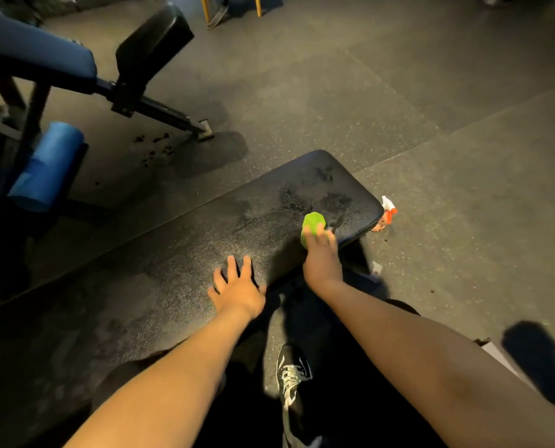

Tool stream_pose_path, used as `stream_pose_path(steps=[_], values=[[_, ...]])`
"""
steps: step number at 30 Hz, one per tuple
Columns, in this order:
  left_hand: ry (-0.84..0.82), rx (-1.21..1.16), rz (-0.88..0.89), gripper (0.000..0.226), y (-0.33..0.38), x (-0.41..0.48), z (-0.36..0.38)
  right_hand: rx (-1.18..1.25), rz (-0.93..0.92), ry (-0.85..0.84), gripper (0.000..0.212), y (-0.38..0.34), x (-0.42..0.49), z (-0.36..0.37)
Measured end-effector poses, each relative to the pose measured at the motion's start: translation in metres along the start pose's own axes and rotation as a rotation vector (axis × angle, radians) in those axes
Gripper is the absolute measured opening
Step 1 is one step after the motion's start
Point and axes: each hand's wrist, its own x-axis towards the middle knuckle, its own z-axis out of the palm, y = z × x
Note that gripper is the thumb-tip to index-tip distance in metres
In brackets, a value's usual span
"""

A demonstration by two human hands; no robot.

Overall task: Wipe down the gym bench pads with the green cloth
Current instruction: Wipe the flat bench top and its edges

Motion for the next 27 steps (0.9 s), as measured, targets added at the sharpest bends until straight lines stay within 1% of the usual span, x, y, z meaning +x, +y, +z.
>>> stream_pose_path(steps=[2, 5, 6, 8, 9, 11, 13, 14, 15, 16, 17, 18, 19, 20, 21, 22, 24, 25, 27], values=[[0.047, 0.030, 0.032, 0.074, -0.004, -0.004, 0.005, -0.018, -0.076, -0.007, 0.071, -0.002, -0.011, 0.004], [0.076, 0.034, 0.032, 0.070, -0.004, -0.006, 0.007, 0.001, -0.301, -0.114, 0.063, -0.009, -0.039, 0.011], [0.074, 0.031, 0.027, 0.069, -0.003, -0.007, 0.008, -0.001, -0.384, -0.156, 0.064, -0.008, -0.043, 0.011], [0.065, 0.040, 0.037, 0.069, 0.001, -0.009, 0.008, 0.003, -0.493, -0.183, 0.066, 0.005, -0.038, 0.018], [0.058, 0.038, 0.046, 0.069, 0.002, -0.010, 0.010, -0.012, -0.487, -0.157, 0.062, 0.015, -0.034, 0.021], [0.043, 0.020, 0.060, 0.068, 0.002, -0.012, 0.010, 0.067, -0.243, -0.011, 0.050, 0.030, -0.022, 0.024], [0.018, 0.008, 0.066, 0.069, 0.003, -0.014, 0.009, 0.202, -0.051, 0.079, 0.024, 0.034, -0.023, 0.016], [0.008, 0.002, 0.064, 0.069, 0.004, -0.015, 0.009, 0.268, 0.028, 0.091, 0.015, 0.027, -0.025, 0.010], [0.001, -0.004, 0.059, 0.069, 0.004, -0.015, 0.009, 0.286, 0.069, 0.109, 0.014, 0.023, -0.030, 0.006], [0.001, -0.013, 0.055, 0.069, 0.006, -0.016, 0.010, 0.315, 0.096, 0.115, 0.021, 0.018, -0.035, 0.002], [0.006, -0.019, 0.053, 0.069, 0.007, -0.016, 0.011, 0.324, 0.073, 0.109, 0.032, 0.016, -0.040, 0.005], [0.015, -0.021, 0.051, 0.068, 0.008, -0.017, 0.012, 0.383, 0.074, 0.090, 0.040, 0.012, -0.044, 0.014], [0.025, -0.020, 0.050, 0.068, 0.009, -0.017, 0.013, 0.377, 0.046, 0.051, 0.043, 0.007, -0.052, 0.020], [0.032, -0.019, 0.050, 0.068, 0.009, -0.017, 0.013, 0.338, -0.011, 0.032, 0.040, 0.002, -0.058, 0.028], [0.036, -0.021, 0.050, 0.067, 0.009, -0.017, 0.013, 0.336, -0.059, 0.050, 0.035, -0.004, -0.065, 0.033], [0.041, -0.021, 0.053, 0.067, 0.009, -0.018, 0.013, 0.356, -0.052, 0.041, 0.032, -0.009, -0.067, 0.034], [0.053, -0.009, 0.065, 0.065, 0.008, -0.019, 0.011, 0.348, -0.115, 0.022, 0.038, -0.012, -0.067, 0.031], [0.064, -0.005, 0.066, 0.064, 0.007, -0.019, 0.011, 0.357, -0.101, 0.022, 0.041, -0.009, -0.061, 0.029], [0.097, -0.019, 0.056, 0.058, 0.007, -0.018, 0.009, 0.357, -0.129, 0.037, 0.043, -0.004, -0.047, 0.019]])
